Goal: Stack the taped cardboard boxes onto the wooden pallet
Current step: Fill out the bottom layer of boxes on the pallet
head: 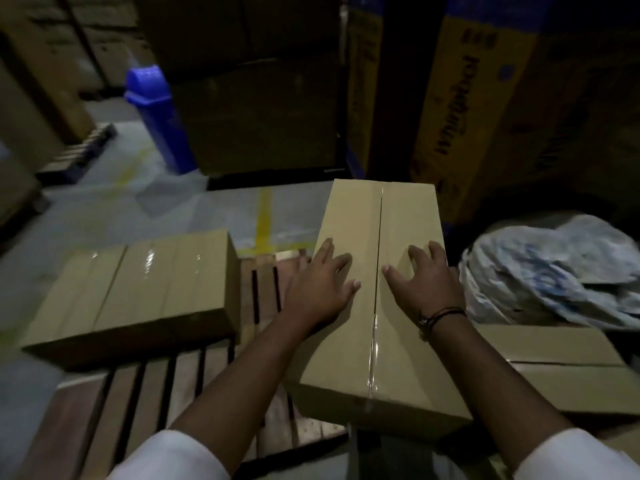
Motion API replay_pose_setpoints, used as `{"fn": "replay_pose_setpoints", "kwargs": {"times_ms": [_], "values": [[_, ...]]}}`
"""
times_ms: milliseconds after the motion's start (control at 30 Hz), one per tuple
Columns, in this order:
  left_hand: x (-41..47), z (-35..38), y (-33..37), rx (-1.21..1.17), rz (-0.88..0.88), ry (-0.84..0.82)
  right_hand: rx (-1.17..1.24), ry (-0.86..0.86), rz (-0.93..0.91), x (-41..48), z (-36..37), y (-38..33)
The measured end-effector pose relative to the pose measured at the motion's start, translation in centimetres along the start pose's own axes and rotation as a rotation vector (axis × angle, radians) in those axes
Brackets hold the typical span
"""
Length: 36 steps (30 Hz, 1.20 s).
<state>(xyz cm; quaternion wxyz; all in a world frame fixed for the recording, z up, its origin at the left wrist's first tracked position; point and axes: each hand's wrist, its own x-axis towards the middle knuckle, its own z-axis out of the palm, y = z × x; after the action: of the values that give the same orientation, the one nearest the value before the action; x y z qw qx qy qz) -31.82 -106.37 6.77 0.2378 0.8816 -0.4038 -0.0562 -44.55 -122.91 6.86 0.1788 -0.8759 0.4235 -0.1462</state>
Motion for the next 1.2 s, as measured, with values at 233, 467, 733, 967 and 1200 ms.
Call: {"fn": "replay_pose_setpoints", "kwargs": {"times_ms": [233,467,733,967,1200], "values": [[-0.9,-2.0,-8.1,0.016,-0.150,0.091,0.039,-0.154,-0.119,0.9,6.4,-7.6],[1.4,-2.1,-13.1,-0.011,-0.425,0.055,0.065,-0.248,-0.209,3.5,11.7,-11.4],[10.4,1.0,-17.7,-0.029,-0.531,-0.032,0.058,-0.358,-0.262,13.9,19.2,-13.1],[22.2,3.0,-21.4,0.010,-0.603,-0.156,0.106,-0.453,-0.268,26.0,25.4,-13.7],[28.7,4.8,-25.5,-0.021,-0.612,-0.219,0.094,-0.478,-0.323,33.6,31.0,-14.9]]}}
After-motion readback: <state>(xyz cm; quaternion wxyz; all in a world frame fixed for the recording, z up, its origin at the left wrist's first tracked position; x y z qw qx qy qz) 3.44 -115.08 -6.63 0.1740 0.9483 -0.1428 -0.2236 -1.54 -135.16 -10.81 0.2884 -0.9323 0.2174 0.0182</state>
